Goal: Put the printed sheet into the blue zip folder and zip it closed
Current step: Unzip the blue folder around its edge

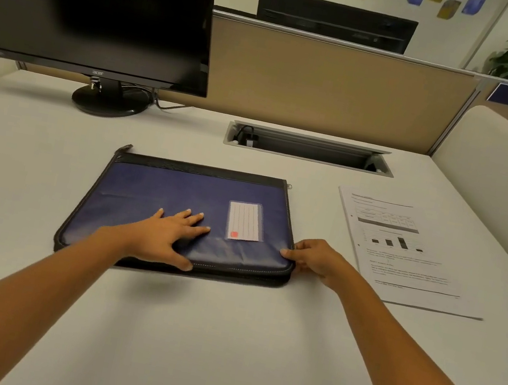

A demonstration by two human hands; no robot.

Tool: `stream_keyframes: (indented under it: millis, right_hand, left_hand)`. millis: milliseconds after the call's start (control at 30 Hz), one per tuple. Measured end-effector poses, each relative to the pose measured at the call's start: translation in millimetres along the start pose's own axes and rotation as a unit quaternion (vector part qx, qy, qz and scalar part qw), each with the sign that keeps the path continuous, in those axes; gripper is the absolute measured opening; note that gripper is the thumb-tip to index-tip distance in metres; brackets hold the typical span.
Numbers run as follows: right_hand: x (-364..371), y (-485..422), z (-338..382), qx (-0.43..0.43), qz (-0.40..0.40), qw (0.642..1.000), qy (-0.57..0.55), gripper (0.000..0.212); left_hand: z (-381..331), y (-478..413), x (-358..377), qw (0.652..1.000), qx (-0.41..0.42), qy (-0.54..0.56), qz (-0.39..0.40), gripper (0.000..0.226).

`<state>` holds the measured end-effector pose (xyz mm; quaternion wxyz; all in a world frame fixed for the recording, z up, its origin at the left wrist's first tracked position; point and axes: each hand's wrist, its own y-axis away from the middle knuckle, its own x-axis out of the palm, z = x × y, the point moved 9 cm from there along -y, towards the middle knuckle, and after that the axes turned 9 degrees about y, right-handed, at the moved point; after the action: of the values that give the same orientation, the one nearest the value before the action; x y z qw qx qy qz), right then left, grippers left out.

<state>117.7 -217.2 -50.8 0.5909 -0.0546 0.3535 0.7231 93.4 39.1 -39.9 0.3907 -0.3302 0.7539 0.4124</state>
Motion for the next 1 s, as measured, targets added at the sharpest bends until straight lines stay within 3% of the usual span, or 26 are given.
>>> stream_keyframes:
  millis: [100,233,300,400,567,800,1000]
  right_hand:
    - [20.1,7.2,-0.2,0.001,0.083,0.997,0.004,0.022]
    - [26.2,8.5,-0.7,-0.005,0.102,0.995,-0.01,0.017]
    - [19.2,4.9,-0.6,-0.012,0.08,0.995,-0.055,0.018]
    - [-3.9,-6.1,-0.6,-0.036,-0.022,0.996,-0.072,0.019]
    - [-25.9,-25.5,15.3,-0.073,-0.138,0.987,0.024,0.021]
    - [-32.7,-68.5,49.9,-0.094,-0.163,0.963,0.191,0.047]
    - [-30.4,-95.1,59.4,-0.095,-0.167,0.958,0.214,0.054]
  left_hand:
    - [-19.8,-12.9,15.6,0.998,-0.044,-0.039,-0.025,0.107]
    - [-54.2,-27.1,24.8,0.994,-0.002,-0.055,-0.089,0.127]
    - [-62.3,-30.1,26.3,0.99,-0.002,-0.064,-0.127,0.126]
    - [-66.0,-31.1,30.7,0.985,-0.012,-0.064,-0.161,0.125]
    - [-63.8,-31.8,32.6,0.983,-0.02,-0.068,-0.168,0.124]
    - [-63.8,-33.9,33.1,0.985,-0.018,-0.063,-0.158,0.124]
    - [-64.1,-33.1,32.4,0.984,-0.012,-0.069,-0.167,0.12]
